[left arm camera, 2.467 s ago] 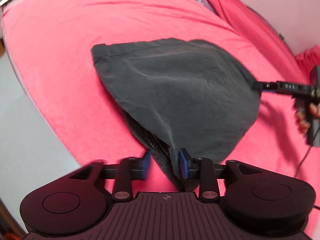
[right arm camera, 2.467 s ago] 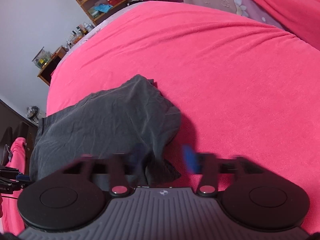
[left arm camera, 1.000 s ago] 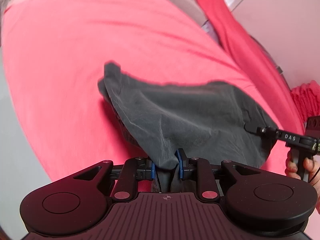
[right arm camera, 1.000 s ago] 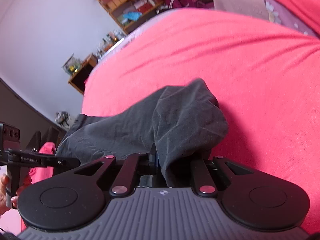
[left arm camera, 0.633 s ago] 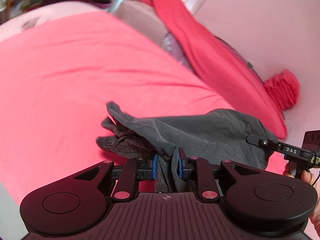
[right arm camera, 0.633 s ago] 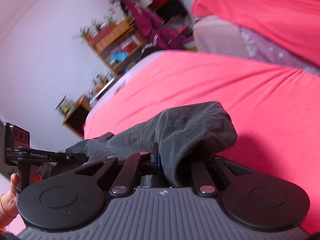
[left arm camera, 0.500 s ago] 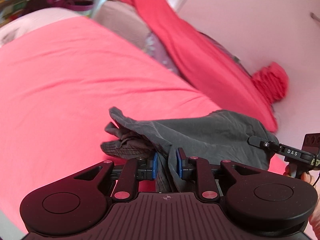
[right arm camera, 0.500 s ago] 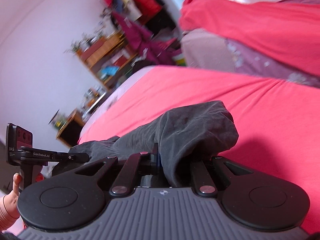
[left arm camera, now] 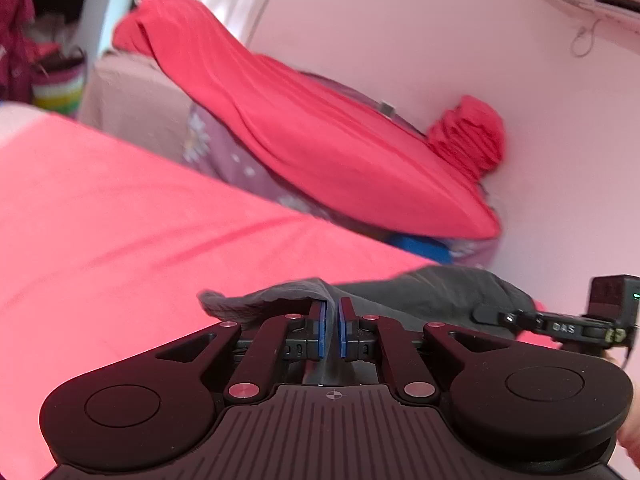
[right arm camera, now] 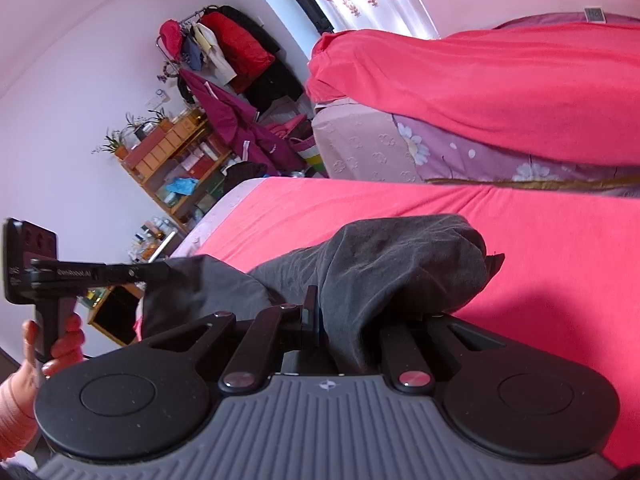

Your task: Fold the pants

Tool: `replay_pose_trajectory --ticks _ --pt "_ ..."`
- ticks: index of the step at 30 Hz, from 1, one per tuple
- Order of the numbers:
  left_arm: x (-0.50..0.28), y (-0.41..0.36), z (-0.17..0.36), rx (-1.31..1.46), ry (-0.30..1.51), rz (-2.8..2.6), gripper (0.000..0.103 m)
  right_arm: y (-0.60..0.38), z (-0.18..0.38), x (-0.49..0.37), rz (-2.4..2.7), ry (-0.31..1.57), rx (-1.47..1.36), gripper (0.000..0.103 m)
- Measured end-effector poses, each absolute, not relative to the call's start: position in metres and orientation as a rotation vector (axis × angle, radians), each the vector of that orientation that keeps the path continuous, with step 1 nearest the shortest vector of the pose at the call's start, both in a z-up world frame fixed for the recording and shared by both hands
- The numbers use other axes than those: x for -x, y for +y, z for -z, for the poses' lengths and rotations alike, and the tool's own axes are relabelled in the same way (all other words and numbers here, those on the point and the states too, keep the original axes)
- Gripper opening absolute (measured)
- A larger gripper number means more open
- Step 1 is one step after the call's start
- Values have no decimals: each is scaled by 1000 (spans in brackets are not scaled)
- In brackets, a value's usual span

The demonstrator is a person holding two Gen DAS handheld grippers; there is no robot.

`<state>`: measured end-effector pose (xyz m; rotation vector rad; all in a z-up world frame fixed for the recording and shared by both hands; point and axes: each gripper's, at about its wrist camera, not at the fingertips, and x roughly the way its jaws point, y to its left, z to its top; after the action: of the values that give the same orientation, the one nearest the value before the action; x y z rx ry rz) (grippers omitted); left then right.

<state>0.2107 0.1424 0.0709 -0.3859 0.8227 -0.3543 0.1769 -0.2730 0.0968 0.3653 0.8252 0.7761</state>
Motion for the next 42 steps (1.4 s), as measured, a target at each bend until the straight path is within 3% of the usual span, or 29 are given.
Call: replay_pose_trajectory --ticks 5,11,12,14,17,19,21,28,35,42 --pt "-156 147 -28 470 911 353 71 -291 -70 -149 -812 890 -382 12" --pt "-78 133 46 429 1076 306 77 -314 6 -103 -800 1107 -371 12" --pt "-72 131 54 429 1085 295 85 -315 20 -97 -781 1143 -334 13" --pt "-62 128 65 464 1092 272 101 -320 41 -90 -749 1193 -293 17" --pt "-54 124 64 467 1079 230 103 -327 53 -93 -722 1234 -314 29" --pt "-52 120 56 446 1070 213 103 -326 48 -94 -722 1222 -280 58" --pt "-47 117 48 426 1062 207 103 -324 44 -95 -719 1199 -216 72" --pt "-81 92 67 375 1128 137 103 -338 46 -100 -689 1171 -206 87" --pt "-105 99 121 422 1271 48 103 -316 70 -119 -741 1191 -219 90" --pt "-113 97 126 377 1260 44 103 -289 75 -126 -787 1168 -186 98"
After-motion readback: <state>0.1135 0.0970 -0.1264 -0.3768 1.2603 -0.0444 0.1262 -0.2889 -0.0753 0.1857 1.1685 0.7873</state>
